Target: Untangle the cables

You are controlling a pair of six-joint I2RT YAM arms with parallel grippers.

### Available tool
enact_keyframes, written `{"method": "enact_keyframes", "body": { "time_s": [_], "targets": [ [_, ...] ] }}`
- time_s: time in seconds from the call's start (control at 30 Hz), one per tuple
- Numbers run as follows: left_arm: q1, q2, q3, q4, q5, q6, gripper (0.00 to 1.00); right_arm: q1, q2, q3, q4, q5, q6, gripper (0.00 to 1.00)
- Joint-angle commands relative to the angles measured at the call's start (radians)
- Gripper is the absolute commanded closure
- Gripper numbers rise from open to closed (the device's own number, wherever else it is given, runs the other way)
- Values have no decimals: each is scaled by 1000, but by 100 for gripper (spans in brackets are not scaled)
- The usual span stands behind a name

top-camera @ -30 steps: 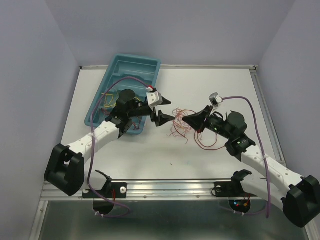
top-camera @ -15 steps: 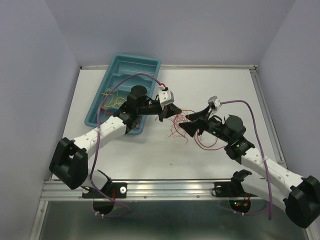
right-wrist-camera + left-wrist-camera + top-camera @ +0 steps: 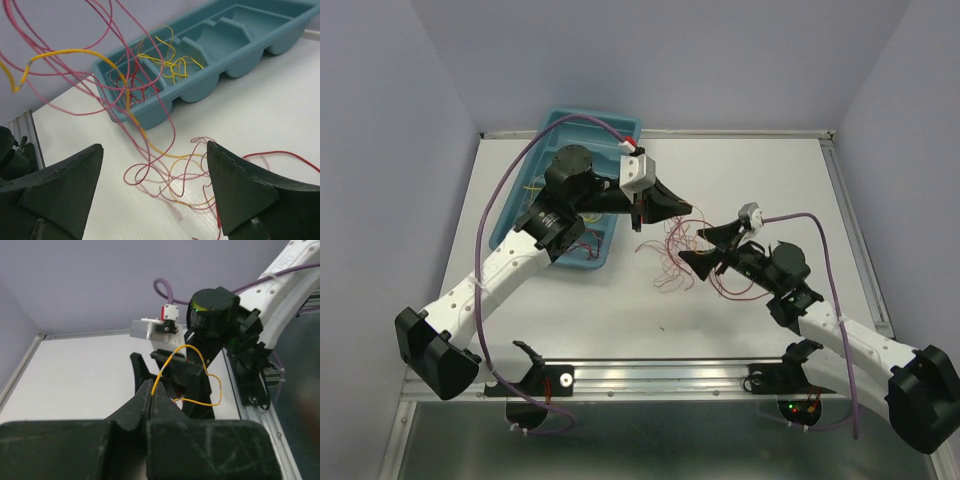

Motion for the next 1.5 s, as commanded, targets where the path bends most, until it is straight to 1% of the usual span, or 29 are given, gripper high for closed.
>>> {"method": "enact_keyframes", "body": {
  "time_s": [0.0, 0.03, 0.07, 0.1, 0.13, 0.17, 0.23, 0.27, 0.3, 0.4, 0.47, 0.5, 0.53, 0.57, 0.63, 0.67, 0.73, 0.9, 1.0, 1.03, 1.07, 1.13, 1.17, 1.2, 1.23, 1.27, 1.3, 1.33, 1.47],
  "targets": [
    [-43, 24, 71, -20, 81, -78, 100, 8, -12, -20, 160, -73, -27, 14],
    [-63, 30, 74, -22, 57, -74, 100, 8, -19, -27, 166, -96, -24, 19],
    [-71, 32, 82, -22, 40, -69, 100, 6, -29, -28, 169, -101, -20, 20],
    [-77, 35, 88, -22, 28, -67, 100, 8, -34, -31, 167, -98, -17, 25],
    [-80, 39, 96, -22, 20, -72, 100, 6, -37, -31, 169, -90, -14, 33],
    [-83, 52, 117, -25, 20, -81, 100, 6, -39, -33, 167, -80, -9, 47],
    [-83, 62, 154, -45, 14, -78, 100, 6, -34, -31, 167, -77, -3, 62],
    [-83, 67, 198, -78, -23, -70, 100, 6, -31, -30, 167, -61, 6, 74],
    [-83, 66, 224, -95, -87, -48, 100, 8, -25, -31, 167, -34, 14, 80],
    [-83, 56, 328, -160, -214, 30, 100, 8, 1, -33, 152, 38, 38, 83],
    [-83, 53, 393, -206, -268, 66, 100, 6, 23, -27, 143, 87, 48, 83],
    [-83, 55, 457, -217, -299, 83, 100, 8, 47, -22, 140, 94, 52, 81],
    [-83, 61, 493, -236, -346, 110, 100, 6, 64, -16, 138, 104, 57, 74],
    [-83, 62, 558, -244, -370, 127, 100, 6, 78, -11, 134, 115, 66, 74],
    [-83, 69, 617, -250, -420, 144, 100, 6, 110, 9, 103, 144, 77, 74],
    [-83, 76, 645, -256, -458, 167, 100, 8, 136, 16, 89, 190, 81, 87],
    [-83, 81, 709, -261, -491, 183, 100, 6, 164, 33, 33, 255, 103, 99],
    [-83, 55, 757, -221, -633, 241, 100, 6, 233, 88, -93, 423, 143, 99],
    [-83, 33, 765, -209, -669, 264, 100, 5, 256, 122, -205, 583, 184, 99],
    [-83, 29, 766, -210, -675, 270, 100, 5, 257, 130, -237, 633, 201, 98],
    [-83, 15, 765, -209, -680, 273, 100, -3, 259, 136, -266, 742, 219, 89],
    [-83, 0, 758, -209, -696, 273, 100, -17, 259, 142, -326, 837, 262, 87],
    [-83, -6, 754, -207, -701, 273, 100, -29, 256, 141, -337, 864, 282, 82],
    [-83, -10, 749, -209, -706, 273, 100, -32, 251, 141, -349, 881, 290, 66],
    [-83, -16, 737, -207, -712, 273, 100, -35, 247, 133, -354, 890, 293, 47],
    [-83, -19, 732, -207, -729, 272, 100, -37, 238, 131, -356, 913, 296, 13],
    [-83, -22, 729, -209, -741, 267, 100, -40, 238, 130, -360, 922, 308, 3],
    [-83, -20, 729, -206, -774, 266, 100, -40, 238, 131, -369, 930, 312, 0],
    [-83, -17, 748, -198, -861, 255, 100, -41, 264, 160, -415, 989, 345, 0]
  ]
}}
